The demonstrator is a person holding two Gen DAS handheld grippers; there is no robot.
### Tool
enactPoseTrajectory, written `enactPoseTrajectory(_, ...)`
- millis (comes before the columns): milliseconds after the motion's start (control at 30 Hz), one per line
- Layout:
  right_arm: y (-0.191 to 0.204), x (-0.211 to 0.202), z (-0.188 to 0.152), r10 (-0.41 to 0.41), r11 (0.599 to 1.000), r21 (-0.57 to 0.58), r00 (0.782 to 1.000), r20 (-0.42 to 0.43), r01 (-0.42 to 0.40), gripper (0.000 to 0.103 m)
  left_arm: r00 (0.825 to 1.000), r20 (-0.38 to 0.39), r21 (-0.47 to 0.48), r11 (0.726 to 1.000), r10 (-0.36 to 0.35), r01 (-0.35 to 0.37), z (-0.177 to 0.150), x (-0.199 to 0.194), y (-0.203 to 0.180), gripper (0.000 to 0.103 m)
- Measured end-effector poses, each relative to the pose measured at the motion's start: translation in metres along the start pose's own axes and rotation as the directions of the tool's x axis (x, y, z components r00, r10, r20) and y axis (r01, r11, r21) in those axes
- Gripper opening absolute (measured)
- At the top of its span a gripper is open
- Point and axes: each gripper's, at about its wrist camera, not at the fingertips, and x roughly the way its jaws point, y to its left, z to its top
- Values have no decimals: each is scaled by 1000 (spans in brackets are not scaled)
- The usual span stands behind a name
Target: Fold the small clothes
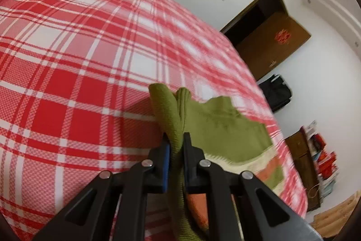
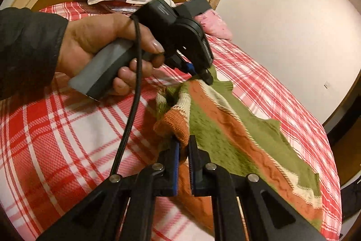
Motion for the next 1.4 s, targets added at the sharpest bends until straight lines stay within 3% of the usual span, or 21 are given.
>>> enactPoseTrajectory(200,-22,10,-17,81,988,132,996,-34,-75,6,1000,10,-50,999,-17,17,-3,6,5,10)
enactPoseTrajectory(500,-55,-27,-12,127,957,255,989,73,-142,6,992,103,-16,997,-72,74,8,-8,-45,9)
enactPoseTrajectory(967,-136,-81,-48,8,923,381,989,145,-63,6,983,114,76,987,-147,139,23,31,-141,9)
enactPoseTrajectory(1400,-201,-118,-117,-42,832,553,991,128,-36,6,980,-6,197,960,-200,197,4,108,-245,9)
